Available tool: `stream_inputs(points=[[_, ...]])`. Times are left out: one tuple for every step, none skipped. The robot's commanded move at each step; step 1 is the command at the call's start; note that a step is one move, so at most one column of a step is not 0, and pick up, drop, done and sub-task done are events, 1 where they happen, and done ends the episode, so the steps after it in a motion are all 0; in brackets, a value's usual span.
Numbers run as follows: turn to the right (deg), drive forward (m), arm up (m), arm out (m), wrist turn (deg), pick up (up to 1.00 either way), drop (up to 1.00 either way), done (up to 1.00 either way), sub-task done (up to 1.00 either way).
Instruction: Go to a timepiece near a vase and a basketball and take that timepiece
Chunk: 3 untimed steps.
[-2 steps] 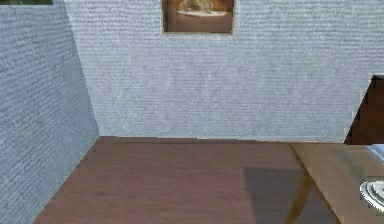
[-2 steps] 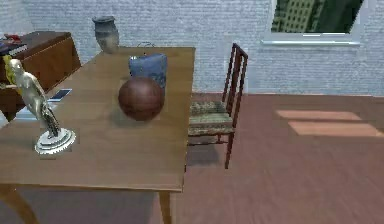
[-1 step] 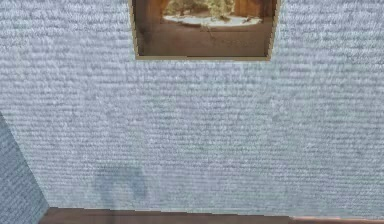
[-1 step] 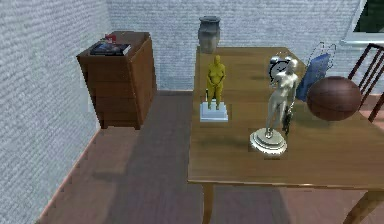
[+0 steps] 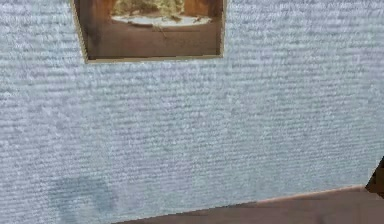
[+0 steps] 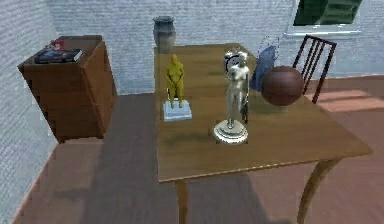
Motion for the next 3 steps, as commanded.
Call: stream_inputs(points=[[0.0,0.15,0.0,0.0,0.0,0.0,0.0,0.0,0.0],[45.0,0.0,0.0,0.0,0.0,0.0,0.0,0.0,0.0],[15.0,0.0,0.0,0.0,0.0,0.0,0.0,0.0,0.0]])
